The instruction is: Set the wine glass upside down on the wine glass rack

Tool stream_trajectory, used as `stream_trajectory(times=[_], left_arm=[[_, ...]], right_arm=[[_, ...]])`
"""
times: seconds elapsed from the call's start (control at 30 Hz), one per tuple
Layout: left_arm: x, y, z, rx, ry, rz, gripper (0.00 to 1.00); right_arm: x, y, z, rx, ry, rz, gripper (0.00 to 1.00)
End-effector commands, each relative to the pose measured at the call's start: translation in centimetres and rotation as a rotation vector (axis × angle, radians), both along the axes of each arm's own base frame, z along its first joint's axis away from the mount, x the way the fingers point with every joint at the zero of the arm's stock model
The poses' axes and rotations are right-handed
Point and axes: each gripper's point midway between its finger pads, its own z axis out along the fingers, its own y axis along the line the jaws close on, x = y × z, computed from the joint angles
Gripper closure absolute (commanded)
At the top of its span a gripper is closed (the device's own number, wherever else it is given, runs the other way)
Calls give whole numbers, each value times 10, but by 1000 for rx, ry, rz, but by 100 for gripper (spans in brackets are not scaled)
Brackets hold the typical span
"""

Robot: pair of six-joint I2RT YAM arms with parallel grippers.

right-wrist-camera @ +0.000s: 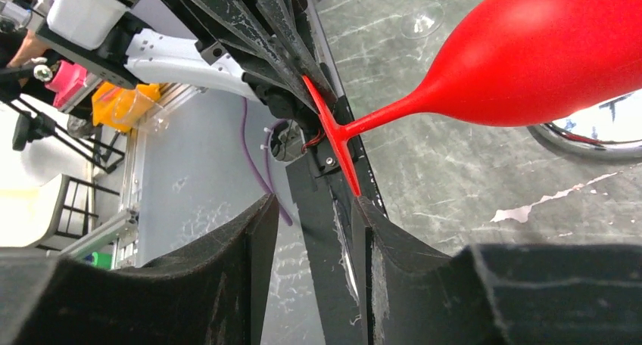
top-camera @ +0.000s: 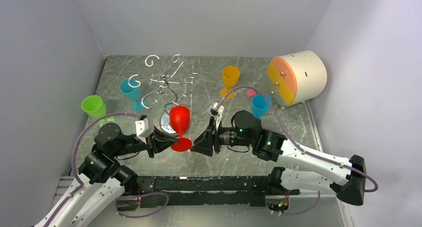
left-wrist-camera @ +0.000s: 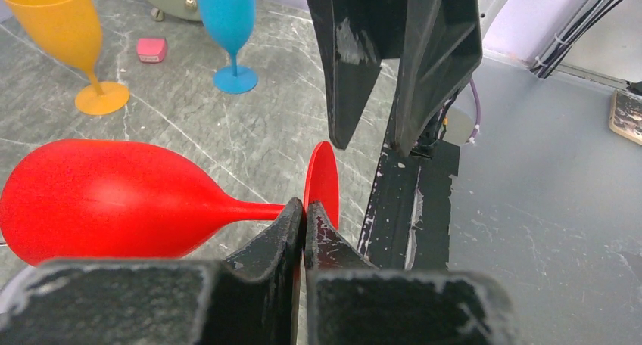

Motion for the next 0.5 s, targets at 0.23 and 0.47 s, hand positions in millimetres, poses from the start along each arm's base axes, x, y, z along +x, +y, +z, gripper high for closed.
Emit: stream_trajectory(times=[0.23,0.47], left_arm=[[-8,-2,11,-32,-13,-40,93],[-9,-3,8,-27,5,-56,93]], right_arm=[[-2,28,5,26,-31,18,58],[3,28,10,47,-34,-20,55]])
